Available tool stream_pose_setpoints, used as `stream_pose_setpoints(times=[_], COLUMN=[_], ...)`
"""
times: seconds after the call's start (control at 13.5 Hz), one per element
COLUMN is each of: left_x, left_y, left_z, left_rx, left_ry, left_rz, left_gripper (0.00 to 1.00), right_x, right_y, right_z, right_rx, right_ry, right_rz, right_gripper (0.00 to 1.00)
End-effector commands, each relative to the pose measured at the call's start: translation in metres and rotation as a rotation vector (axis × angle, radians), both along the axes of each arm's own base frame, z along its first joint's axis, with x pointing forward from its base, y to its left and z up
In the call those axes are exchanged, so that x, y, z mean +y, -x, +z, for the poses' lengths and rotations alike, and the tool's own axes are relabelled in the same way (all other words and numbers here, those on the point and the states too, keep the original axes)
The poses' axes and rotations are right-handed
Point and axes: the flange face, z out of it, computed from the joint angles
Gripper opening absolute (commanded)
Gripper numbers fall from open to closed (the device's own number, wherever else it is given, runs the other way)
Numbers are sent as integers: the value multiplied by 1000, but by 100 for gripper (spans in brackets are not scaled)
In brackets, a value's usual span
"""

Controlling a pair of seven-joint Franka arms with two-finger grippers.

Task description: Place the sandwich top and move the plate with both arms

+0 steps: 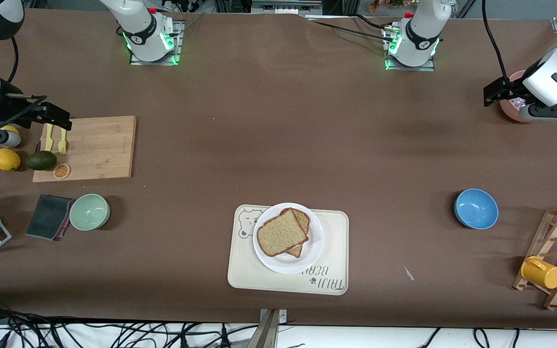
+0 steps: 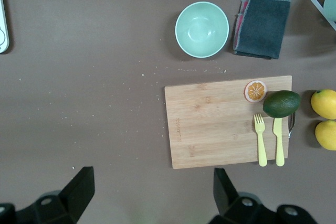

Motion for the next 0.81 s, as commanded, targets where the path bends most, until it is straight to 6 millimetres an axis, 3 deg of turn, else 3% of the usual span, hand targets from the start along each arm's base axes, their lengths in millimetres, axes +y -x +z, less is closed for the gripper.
stream_pose_setpoints(times=[0.0, 0.74], left_x=[2, -12], left_y=[-5, -8], left_z=[3, -1], left_rx=[13, 20], left_ry=[-19, 15], left_rz=[13, -3], left_gripper=[100, 100], right_x=[-2, -2], right_y=[3, 3], right_z=[3, 3], right_rx=[-1, -1], right_ry=[-2, -2], right_rz=[4, 2], right_gripper=[100, 100])
